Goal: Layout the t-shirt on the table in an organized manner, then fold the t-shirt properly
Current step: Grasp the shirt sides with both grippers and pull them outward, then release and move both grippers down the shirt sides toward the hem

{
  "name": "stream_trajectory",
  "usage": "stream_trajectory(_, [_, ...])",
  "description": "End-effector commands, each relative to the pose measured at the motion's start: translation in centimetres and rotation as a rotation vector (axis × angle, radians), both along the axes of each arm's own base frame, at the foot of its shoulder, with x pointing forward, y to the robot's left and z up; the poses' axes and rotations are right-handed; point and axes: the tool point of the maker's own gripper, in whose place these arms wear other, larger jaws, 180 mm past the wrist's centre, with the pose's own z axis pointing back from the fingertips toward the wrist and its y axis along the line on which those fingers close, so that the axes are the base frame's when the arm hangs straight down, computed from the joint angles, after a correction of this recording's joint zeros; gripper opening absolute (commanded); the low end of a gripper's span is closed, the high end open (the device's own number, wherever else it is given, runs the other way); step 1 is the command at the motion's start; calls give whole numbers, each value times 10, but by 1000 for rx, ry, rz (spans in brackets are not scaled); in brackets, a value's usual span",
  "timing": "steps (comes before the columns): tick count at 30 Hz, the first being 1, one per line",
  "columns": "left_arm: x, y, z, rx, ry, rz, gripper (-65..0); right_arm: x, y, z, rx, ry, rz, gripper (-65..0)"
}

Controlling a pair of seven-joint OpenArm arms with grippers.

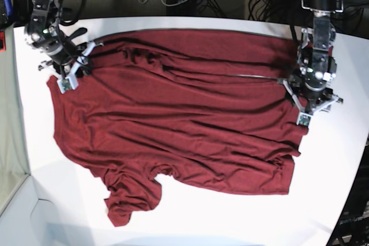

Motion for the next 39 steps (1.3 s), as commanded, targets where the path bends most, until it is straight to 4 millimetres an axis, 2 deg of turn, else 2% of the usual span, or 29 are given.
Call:
stream_trajectory(1, [0,6,4,19,1,2,-314,-10,-12,-4,-49,45,-2,-518])
stream_trajectory(8, [-21,7,-13,20,53,3,-314,-27,-13,-5,-62,64,5,-518])
stream_trajectory(13, [-21,7,-12,20,51,2,-314,-30,-6,8,-74,37,28,-518])
stream_trajectory(19, [-17,14,-5,34,40,2,-314,-19,-6,25,-92,-18,35,-518])
stream_trajectory(21, [-14,15,1,40,24,-3,-314,-4,-5,38,-101,-63,37,-517])
stream_trajectory(23, [-6,13,16,50,-18,-14,-314,5,-7,47,-113,-94,41,-515])
stream_trajectory(28, [5,43,64,71,-147,61,-314,39,-11,77,-143,-192,46,-515])
stream_trajectory(30, [19,47,87,75,-212,73,-314,55,-12,85,-137,-224,39,-515])
stream_trajectory(34, [47,46,118,73,-297,75,-314,87,-14,95,-116,-266,24,-515])
stream_trajectory(36, [61,48,121,57,-309,87,-314,103,-17,97,-100,-276,10,-515])
stream_trajectory(39, [99,20,106,-18,-281,66,-314,128,-20,97,-66,-283,-11,-515])
